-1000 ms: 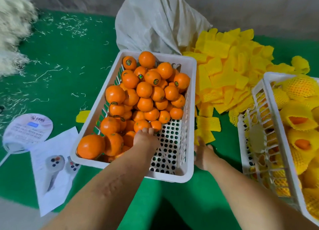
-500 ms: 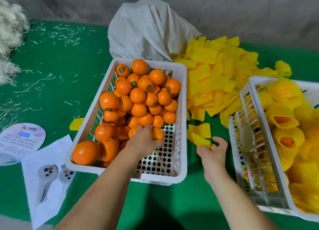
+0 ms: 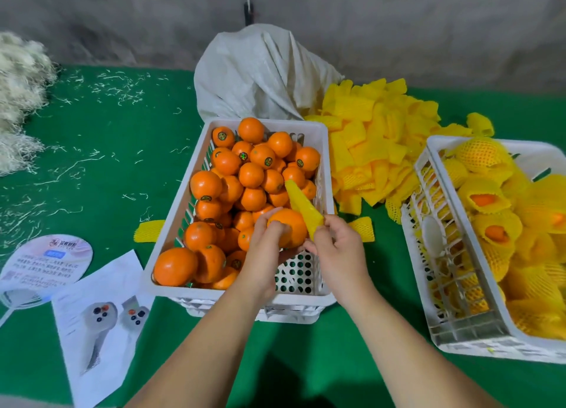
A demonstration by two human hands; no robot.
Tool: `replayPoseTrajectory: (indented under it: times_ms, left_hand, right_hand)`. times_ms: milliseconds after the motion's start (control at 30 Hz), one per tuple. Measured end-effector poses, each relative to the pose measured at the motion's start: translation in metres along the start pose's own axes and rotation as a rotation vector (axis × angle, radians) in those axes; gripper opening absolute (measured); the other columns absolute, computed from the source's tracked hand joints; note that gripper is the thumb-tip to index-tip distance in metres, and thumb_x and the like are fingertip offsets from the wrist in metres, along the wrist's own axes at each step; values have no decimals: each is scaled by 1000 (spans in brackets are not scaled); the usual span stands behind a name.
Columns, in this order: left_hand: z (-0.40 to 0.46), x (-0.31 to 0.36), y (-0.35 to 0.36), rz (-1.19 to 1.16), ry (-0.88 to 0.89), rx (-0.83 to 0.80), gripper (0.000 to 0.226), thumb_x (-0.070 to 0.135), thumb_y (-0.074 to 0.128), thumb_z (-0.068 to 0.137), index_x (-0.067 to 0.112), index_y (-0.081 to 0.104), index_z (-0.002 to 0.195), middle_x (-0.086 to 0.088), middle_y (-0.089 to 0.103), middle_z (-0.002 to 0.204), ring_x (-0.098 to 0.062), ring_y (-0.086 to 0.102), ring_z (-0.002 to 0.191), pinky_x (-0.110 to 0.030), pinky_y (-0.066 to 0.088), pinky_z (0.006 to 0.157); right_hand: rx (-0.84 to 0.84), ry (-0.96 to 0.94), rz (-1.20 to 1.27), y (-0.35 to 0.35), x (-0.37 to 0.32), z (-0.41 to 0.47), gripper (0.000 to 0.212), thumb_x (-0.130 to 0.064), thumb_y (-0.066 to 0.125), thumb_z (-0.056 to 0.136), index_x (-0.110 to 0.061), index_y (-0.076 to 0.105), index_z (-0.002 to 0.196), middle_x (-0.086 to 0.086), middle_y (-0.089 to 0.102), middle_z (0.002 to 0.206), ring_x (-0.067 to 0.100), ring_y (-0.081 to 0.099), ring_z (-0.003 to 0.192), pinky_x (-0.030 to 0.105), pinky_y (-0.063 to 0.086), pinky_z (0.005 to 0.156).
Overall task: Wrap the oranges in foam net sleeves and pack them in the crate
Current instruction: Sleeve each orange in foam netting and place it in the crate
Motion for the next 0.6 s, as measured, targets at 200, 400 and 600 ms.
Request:
replayPoseTrajectory:
  times_ms: [200,400,600]
  left_hand:
    - [2,0,-2,-116,-2,46,57,43,66,73,24,61,127,-29,59,136,-50,63,118,-62,58,95]
    - [-14,8,-4,-139,98,-166,77,43,64,64,7,64,132,-10,64,143,-35,65,109,-41,54,71]
    - [-14,13,-26,10,36,-363,69,42,77,63,10,77,124,-1,59,151,-37,65,121,-40,60,72]
  right_hand:
    - [-40,-2,-46,2,0,5,10,-33,66,96,-37,62,87,-1,74,90,20,78,73,40,65,68]
    - [155,-68,-268,7,2,7,26,-20,62,102,-31,50,82,-3,60,74,7,58,62,27,49,53]
    - [63,-94,-431,11,5,4,18,-11,62,97,-28,61,90,-8,65,92,13,60,84,39,53,69]
Point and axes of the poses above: each hand's wrist, its own z-axis towards the middle knuckle, its own y-axis out of the palm, x = y × z, the point moved 2 cm from there along z, towards the middle knuckle
